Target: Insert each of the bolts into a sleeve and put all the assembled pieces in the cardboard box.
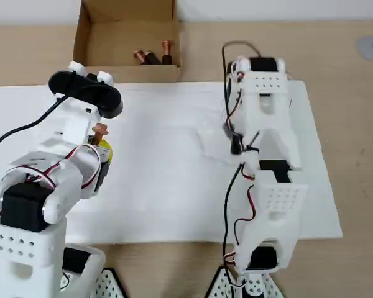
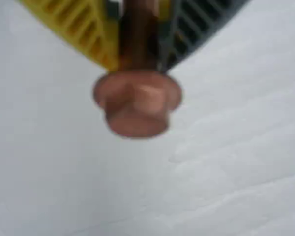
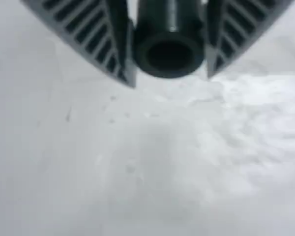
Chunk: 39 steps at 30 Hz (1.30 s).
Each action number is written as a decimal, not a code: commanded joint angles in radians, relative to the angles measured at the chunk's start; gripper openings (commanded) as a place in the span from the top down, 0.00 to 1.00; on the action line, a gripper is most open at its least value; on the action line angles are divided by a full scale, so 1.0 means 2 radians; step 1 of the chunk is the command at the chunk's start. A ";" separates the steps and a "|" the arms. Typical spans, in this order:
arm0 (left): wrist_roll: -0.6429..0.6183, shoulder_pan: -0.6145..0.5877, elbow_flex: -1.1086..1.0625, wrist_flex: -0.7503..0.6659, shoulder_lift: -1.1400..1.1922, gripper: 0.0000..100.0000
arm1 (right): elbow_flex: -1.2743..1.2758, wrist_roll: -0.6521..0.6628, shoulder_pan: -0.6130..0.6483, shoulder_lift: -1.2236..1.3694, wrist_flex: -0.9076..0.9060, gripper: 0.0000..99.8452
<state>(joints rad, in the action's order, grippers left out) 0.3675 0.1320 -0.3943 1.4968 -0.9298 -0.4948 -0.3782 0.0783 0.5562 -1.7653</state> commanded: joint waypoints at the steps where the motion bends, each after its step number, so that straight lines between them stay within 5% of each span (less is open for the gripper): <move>1: 0.001 0.005 0.009 0.002 -0.010 0.99 | -0.067 0.002 0.005 -0.029 -0.012 0.99; 13: -0.066 0.004 0.038 0.014 -0.059 0.99 | -0.040 0.044 0.111 -0.378 -0.012 0.99; 21: -0.090 -0.001 0.044 0.004 -0.152 0.99 | 0.158 0.104 0.194 -0.629 0.026 0.99; 33: -0.092 0.002 -0.049 -0.126 -0.262 0.99 | 0.722 0.232 0.296 -0.963 0.384 0.99; 39: -0.119 0.003 -0.103 -0.180 -0.295 0.99 | 0.874 0.232 0.341 -1.079 0.539 0.99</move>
<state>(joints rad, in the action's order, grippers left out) 0.1788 0.1320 -0.5769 1.1960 -1.5021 1.1531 0.0744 0.7242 -1.5090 -0.8355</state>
